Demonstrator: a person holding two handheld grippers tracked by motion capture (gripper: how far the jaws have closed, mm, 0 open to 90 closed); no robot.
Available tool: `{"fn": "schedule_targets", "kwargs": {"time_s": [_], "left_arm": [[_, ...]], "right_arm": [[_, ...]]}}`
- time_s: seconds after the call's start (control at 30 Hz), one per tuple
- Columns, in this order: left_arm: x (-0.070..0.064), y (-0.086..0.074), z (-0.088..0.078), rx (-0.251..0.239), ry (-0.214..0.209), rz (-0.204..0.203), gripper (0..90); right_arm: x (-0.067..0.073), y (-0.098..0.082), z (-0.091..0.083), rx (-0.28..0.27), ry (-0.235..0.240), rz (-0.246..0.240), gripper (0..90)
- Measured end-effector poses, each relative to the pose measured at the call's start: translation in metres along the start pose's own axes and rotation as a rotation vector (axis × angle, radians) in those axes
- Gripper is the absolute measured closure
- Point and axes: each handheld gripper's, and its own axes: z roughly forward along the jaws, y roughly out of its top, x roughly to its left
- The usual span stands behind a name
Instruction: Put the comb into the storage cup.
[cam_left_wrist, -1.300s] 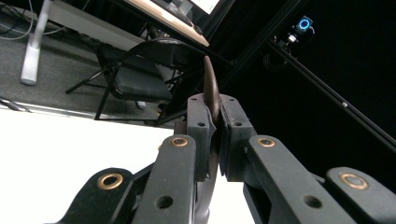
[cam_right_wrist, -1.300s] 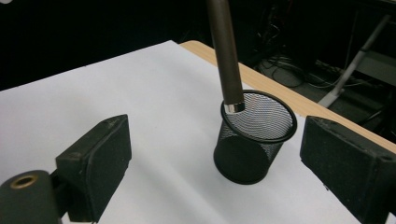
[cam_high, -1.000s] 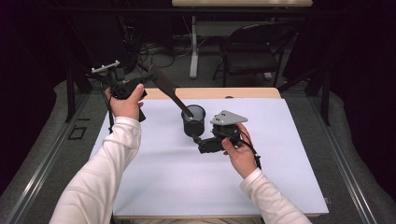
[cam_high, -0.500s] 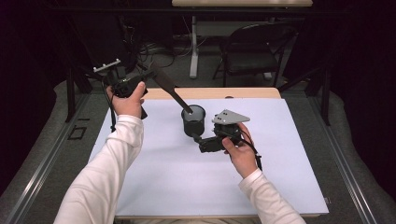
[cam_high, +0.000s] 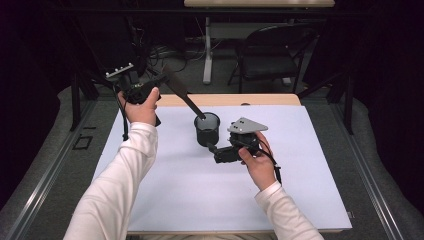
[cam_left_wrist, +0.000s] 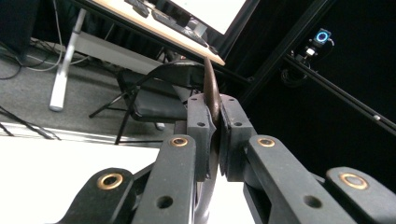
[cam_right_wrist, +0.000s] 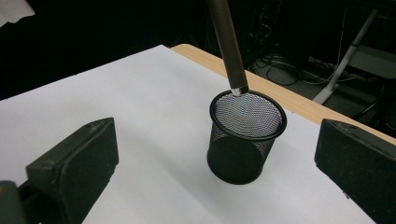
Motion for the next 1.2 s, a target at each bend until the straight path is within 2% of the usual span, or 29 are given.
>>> {"fn": "schedule_targets", "kwargs": {"time_s": [0.23, 0.8, 1.2], "left_arm": [[-0.003, -0.003, 0.005, 0.007, 0.010, 0.017, 84.6], [-0.007, -0.015, 0.021, 0.033, 0.018, 0.017, 84.6], [-0.009, -0.024, 0.031, 0.052, 0.037, 0.023, 84.6]], "right_arm": [[-0.002, -0.002, 0.000, 0.001, -0.003, 0.005, 0.0], [-0.006, -0.001, -0.007, -0.024, 0.001, 0.042, 0.0], [-0.006, -0.001, -0.011, -0.037, 0.011, 0.050, 0.0]]}}
